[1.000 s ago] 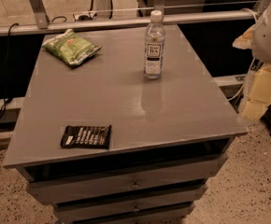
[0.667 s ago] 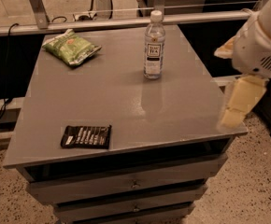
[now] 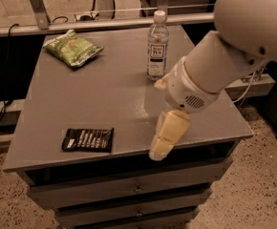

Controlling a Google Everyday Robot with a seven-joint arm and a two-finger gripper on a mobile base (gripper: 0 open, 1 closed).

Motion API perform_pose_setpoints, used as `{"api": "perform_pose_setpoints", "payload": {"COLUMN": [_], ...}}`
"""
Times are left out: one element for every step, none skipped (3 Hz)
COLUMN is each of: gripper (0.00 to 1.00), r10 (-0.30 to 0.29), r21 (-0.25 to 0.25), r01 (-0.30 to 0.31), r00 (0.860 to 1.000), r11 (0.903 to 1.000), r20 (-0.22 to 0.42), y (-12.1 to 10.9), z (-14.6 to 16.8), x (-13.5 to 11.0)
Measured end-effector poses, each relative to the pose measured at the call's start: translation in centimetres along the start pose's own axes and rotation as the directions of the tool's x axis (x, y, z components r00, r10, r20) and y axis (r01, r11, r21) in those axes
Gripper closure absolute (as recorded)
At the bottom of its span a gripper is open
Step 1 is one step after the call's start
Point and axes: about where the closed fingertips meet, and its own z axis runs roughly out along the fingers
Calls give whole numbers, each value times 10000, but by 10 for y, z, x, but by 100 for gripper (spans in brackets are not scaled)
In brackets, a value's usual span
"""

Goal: Move rxbar chocolate near blue plastic bottle

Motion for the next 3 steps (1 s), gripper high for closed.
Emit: {"api": "perform_pose_setpoints", "payload": {"gripper": [0,0,18], "r10": [-58,99,152], "r21": [-551,-910,-1092], "r01": [98,6,1], "r00": [9973,9933,9901], "r11": [9984,9959,9940], "r20": [726,1148,1395], "y": [7,11,16], "z": [47,81,100], "x": [-31,-49,-64]}}
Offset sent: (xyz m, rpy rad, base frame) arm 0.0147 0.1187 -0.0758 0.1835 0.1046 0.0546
